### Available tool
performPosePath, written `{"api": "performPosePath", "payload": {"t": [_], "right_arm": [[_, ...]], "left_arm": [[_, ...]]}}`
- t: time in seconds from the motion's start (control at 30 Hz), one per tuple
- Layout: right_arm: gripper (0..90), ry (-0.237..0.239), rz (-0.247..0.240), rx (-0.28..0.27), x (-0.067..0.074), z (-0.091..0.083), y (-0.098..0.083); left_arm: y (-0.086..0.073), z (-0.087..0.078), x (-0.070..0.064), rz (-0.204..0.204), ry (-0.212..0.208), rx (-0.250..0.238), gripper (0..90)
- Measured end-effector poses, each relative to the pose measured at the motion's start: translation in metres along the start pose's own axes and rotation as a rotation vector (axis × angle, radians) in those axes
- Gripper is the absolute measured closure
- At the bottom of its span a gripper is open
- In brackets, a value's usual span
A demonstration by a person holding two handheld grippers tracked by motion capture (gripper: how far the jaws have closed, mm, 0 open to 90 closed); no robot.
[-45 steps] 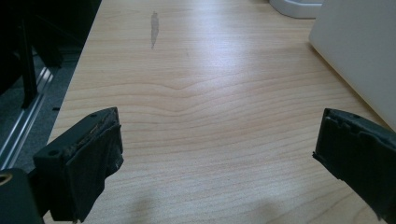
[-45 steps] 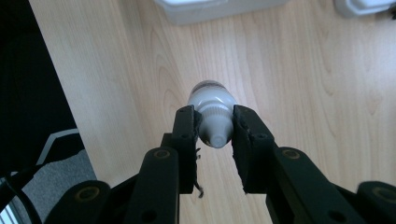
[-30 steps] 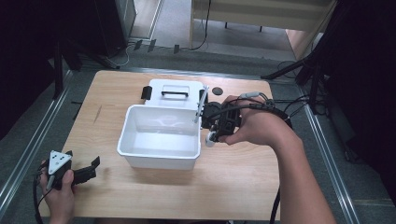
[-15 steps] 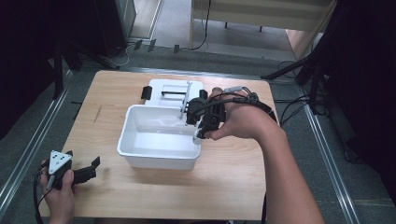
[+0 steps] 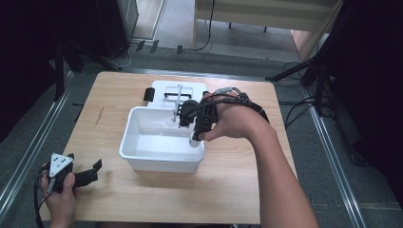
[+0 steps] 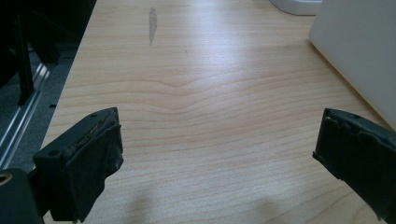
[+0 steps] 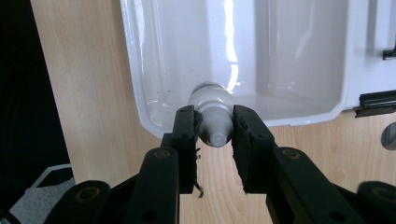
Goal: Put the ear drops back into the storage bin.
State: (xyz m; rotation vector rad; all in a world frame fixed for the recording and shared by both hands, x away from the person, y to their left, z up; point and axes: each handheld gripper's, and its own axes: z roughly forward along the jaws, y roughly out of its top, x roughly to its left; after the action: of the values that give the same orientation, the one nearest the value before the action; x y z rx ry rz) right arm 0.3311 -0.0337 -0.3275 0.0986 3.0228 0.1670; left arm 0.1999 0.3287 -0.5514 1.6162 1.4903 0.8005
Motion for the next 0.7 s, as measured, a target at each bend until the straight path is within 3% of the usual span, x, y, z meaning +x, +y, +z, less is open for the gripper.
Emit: {"api": "performPosePath", "payload": {"t": [0.7], "right_arm": [[72.1, -0.005, 0.014, 0.091, -0.011, 0.060, 0.003]], "left_arm": [[0.000, 0.000, 0.000, 0.000, 0.002, 0.000, 1.4]]}}
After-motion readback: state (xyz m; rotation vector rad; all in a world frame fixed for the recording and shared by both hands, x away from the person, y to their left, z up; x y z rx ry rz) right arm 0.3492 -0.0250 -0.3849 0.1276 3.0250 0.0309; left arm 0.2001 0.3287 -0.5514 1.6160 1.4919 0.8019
